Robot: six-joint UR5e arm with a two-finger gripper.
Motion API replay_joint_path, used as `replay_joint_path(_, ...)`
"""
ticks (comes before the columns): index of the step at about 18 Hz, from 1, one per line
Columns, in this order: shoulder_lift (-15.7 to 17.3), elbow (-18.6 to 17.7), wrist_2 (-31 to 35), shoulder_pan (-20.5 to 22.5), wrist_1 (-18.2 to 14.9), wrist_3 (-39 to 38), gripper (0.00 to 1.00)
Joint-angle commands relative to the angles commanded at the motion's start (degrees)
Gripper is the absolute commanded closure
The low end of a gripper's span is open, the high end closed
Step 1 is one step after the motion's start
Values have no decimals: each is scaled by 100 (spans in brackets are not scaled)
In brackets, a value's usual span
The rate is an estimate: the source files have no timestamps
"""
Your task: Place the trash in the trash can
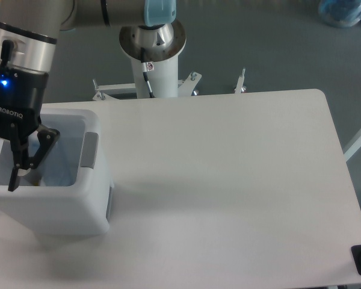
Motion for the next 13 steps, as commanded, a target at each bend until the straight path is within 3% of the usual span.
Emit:
replay_joint_path(2, 52, 44, 70, 218, 0, 52, 0)
replay_joint_path(9, 70, -149, 132, 1344, -26, 1378, 0)
replay_joint_path(13, 131, -561, 132, 1784, -35, 2370, 0)
